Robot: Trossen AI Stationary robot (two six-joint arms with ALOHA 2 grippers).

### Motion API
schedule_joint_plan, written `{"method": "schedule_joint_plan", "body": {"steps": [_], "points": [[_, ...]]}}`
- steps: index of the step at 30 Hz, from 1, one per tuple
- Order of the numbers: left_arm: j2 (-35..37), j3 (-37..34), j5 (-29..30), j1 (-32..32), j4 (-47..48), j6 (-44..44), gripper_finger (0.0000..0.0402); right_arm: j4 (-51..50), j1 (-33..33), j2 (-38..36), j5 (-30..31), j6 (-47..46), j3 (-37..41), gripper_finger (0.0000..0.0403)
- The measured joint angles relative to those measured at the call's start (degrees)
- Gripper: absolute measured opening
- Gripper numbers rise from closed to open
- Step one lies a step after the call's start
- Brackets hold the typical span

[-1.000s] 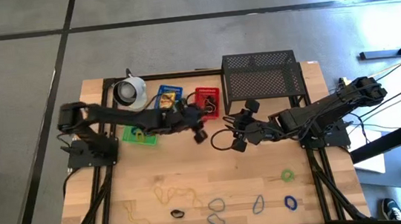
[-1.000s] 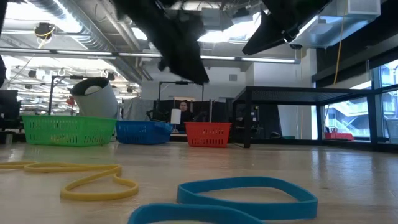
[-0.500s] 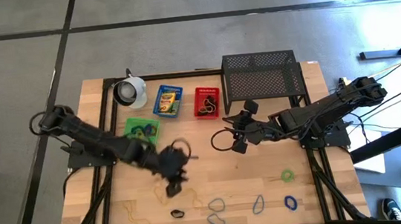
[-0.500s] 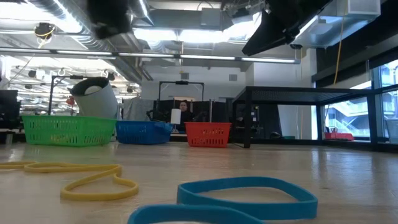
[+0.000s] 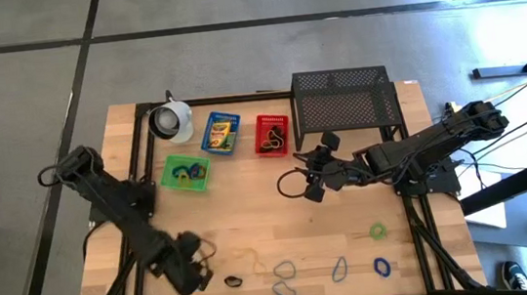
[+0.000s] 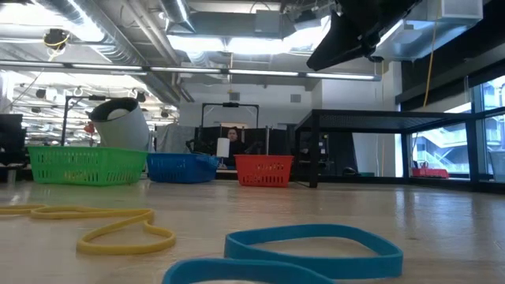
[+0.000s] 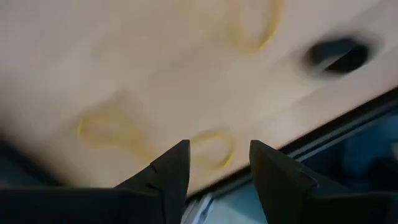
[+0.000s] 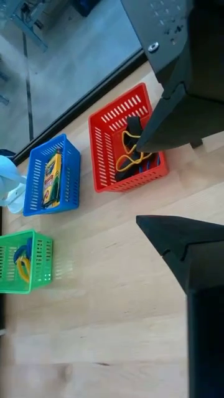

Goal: Pick & Place Office Desk Supplies
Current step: Put the yellow rubber band into the red bin

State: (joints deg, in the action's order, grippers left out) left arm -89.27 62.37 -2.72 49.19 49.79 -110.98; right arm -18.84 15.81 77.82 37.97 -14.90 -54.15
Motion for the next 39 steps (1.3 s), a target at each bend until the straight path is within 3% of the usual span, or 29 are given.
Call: {"method": "schedule_joint_plan", "body": {"steps": [7,15,22,31,39], "points": [[-4.9,0.0,-2.9,7.0,-0.2,-12.3,0.0162,2.2,-0.8,0.0,0.1,3.6,0.0,0.0178],[-11.0,0.0,-2.8,8.9,-6.3,-15.7,0.0162,6.6,-2.4,0.0,0.1,5.3,0.0,0.0178],[-16.1,0.0,-3.0,9.0,-17.0,-11.2,0.0162,6.7,-3.2,0.0,0.1,5.3,0.0,0.0178],[-19.5,0.6,-3.9,7.9,-14.7,-6.9,0.0156,6.8,-3.9,0.0,-0.1,5.3,0.0,0.0178],[-19.6,0.6,-5.0,5.5,-13.0,1.9,0.0068,6.9,-3.9,0.0,-1.6,5.3,0.0,0.0178]]}}
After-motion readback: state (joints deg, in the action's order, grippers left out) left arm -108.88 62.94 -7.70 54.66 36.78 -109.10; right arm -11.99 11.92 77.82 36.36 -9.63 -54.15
